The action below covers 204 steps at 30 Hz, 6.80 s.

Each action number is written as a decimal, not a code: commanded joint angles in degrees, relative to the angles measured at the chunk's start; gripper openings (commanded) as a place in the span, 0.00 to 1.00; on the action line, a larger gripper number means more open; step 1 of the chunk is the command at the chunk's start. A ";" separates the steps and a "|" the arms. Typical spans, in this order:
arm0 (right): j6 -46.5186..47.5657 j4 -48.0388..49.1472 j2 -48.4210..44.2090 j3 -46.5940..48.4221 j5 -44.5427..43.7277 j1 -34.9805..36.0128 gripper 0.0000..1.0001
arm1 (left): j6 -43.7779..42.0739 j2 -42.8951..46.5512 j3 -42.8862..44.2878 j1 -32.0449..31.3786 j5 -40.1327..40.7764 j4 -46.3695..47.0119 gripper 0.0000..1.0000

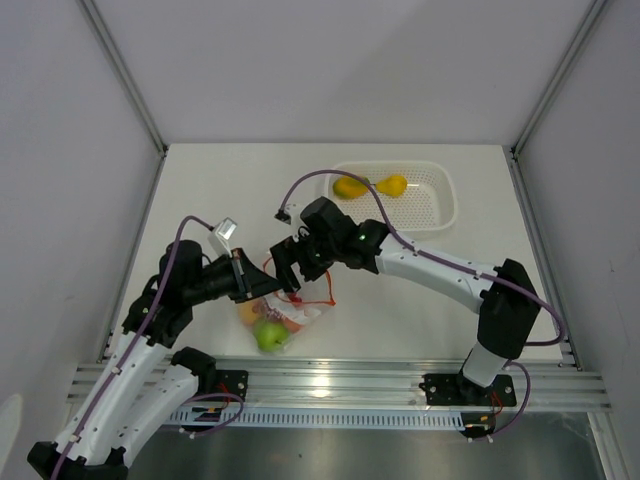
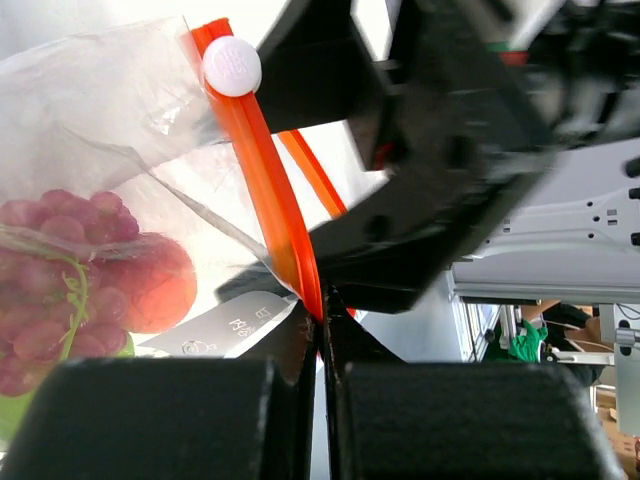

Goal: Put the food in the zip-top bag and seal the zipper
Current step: Place the fake fruit in the zipper food storage bag, then pick up the fake fruit from the bin, then place the fake fruit in the zipper food storage bag, then pick up the fake fruit from the bin.

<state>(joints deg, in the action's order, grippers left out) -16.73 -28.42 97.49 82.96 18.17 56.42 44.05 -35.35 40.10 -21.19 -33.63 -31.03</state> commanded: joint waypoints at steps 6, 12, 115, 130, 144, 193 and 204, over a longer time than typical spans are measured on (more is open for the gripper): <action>3.72 -1.63 -9.60 1.77 -6.83 -0.08 0.93 | -0.37 -0.15 -1.60 0.36 -0.56 2.90 0.01; 4.08 -1.72 -11.54 3.26 -9.03 -4.03 0.95 | -0.55 -0.42 -2.30 0.36 -0.83 3.69 0.00; -8.41 15.59 -16.26 -9.91 -31.27 -25.85 0.29 | -0.28 0.11 -5.82 0.62 -1.44 5.10 0.01; 0.91 16.99 -39.40 -26.62 -34.70 -0.18 0.29 | -0.72 -3.84 -4.24 0.62 -1.88 6.15 0.00; -0.06 20.95 -26.76 -25.04 -31.71 6.07 0.31 | -0.28 -3.14 -2.22 0.62 -1.79 4.66 0.01; -21.30 14.10 11.13 10.10 -24.86 -31.98 0.99 | -0.02 0.55 -3.53 0.62 -1.44 3.34 0.01; -46.18 14.01 27.30 20.75 -18.88 -35.42 0.99 | -0.02 0.99 -3.97 0.62 -1.26 2.99 0.01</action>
<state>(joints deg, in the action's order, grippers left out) -53.28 -14.24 122.08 100.33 -3.31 21.47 43.99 -35.09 36.32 -20.97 -34.72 -28.86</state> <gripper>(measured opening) 0.993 0.005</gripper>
